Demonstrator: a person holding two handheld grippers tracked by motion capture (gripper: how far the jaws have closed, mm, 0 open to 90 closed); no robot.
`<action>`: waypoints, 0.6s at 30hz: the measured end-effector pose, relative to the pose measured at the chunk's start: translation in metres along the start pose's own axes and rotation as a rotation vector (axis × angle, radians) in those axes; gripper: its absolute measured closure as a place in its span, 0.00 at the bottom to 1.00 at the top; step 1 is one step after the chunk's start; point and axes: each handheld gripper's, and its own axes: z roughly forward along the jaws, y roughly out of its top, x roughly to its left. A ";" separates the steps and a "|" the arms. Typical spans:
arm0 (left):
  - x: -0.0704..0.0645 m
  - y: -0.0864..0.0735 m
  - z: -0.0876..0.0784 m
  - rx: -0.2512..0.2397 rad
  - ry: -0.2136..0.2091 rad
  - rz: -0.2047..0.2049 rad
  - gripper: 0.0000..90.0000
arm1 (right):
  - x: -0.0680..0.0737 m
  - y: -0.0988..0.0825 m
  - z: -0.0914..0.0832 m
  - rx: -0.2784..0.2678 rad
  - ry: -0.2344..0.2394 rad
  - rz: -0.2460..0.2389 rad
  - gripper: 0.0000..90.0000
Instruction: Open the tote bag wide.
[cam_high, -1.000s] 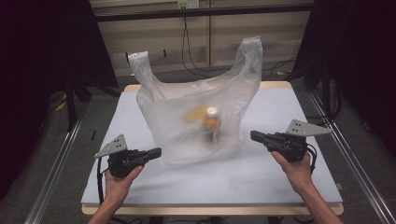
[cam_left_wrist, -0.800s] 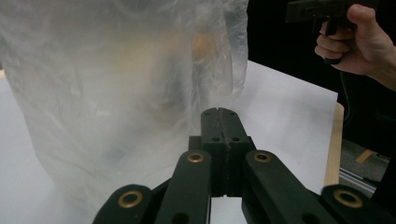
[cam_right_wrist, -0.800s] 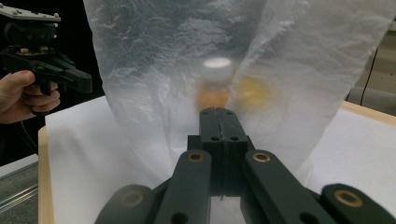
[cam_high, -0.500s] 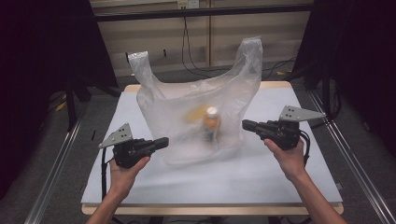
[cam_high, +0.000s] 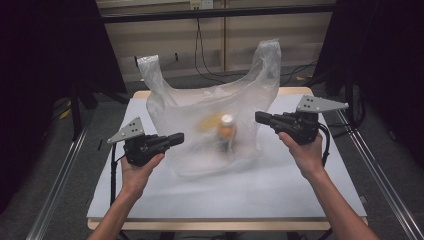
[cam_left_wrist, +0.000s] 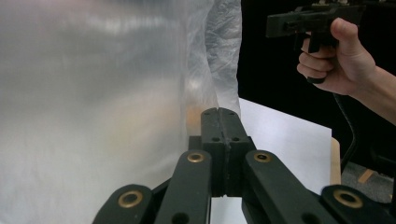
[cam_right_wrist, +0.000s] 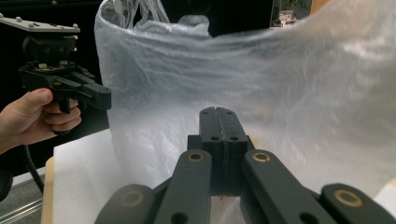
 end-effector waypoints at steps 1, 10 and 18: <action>0.000 0.002 0.000 0.003 -0.002 0.002 1.00 | 0.000 0.000 0.000 0.000 0.000 0.000 1.00; 0.002 0.032 0.002 -0.033 -0.004 0.037 1.00 | -0.006 0.025 0.016 -0.014 -0.002 -0.004 1.00; 0.004 0.043 0.006 -0.044 -0.011 0.033 1.00 | -0.010 0.045 0.025 -0.017 -0.014 -0.018 1.00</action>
